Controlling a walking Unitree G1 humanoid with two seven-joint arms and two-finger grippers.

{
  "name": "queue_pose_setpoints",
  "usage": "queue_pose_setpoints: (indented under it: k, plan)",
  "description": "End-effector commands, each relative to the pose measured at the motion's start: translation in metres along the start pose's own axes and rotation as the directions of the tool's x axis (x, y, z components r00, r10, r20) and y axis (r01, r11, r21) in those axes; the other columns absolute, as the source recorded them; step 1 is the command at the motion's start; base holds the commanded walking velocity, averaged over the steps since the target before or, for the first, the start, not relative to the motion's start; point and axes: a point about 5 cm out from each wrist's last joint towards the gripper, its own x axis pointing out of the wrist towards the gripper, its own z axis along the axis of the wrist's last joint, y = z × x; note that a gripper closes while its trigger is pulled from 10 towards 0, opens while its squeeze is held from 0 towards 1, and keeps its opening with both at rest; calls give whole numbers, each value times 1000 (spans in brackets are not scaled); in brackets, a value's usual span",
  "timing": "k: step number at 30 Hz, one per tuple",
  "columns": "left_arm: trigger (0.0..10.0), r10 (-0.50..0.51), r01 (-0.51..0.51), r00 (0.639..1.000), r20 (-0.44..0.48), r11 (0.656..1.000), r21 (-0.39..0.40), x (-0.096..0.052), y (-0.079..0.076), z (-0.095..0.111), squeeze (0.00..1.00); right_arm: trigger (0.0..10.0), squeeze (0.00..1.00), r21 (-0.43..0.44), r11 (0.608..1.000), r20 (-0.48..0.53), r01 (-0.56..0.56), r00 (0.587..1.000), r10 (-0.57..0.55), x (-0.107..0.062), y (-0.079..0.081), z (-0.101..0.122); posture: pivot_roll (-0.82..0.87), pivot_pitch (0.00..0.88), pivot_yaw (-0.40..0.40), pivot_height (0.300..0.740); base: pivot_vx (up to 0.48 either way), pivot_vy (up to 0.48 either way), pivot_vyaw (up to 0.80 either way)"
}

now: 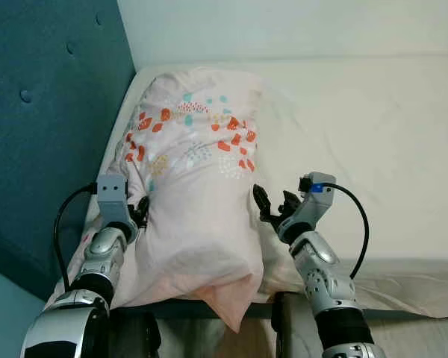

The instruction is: Clean up the room

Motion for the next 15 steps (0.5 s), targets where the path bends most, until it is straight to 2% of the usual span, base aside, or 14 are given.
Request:
queue_pose_setpoints:
  k: [1,3,5,8,10,13,15]
  plan:
    - [0,-32,32,992,-125,999,1,-9,-4,-28,0,10000,0,13,1000,-12,-1,1000,1,0,3,-2,-22,235,37,445,0,0,0]
    - [0,-34,33,995,-97,999,-9,-6,-5,-21,0,10000,0,21,1000,-22,17,1000,-16,2,1,-2,-22,235,37,445,0,0,0]
    - [0,-29,28,999,-37,999,-34,1,-7,-4,0,10000,0,116,992,-17,53,999,-51,5,-1,1,3,235,39,445,0,0,0]
    - [0,-27,27,1000,0,999,-45,5,-7,6,0,10000,0,160,985,-21,62,998,-59,7,-1,0,18,235,38,445,0,0,0]
    - [0,-24,29,998,65,997,-65,11,-8,23,0,10000,0,233,970,-42,66,997,-58,12,0,-4,37,235,38,445,0,0,0]
    - [0,-7,20,989,147,996,-84,15,-5,44,0,10000,0,402,912,-118,81,992,-36,20,3,-24,65,239,40,445,0,0,0]
    - [0,5,10,985,170,996,-85,15,-2,49,0,10000,0,450,889,-144,83,989,-20,22,7,-32,74,243,40,445,0,0,0]
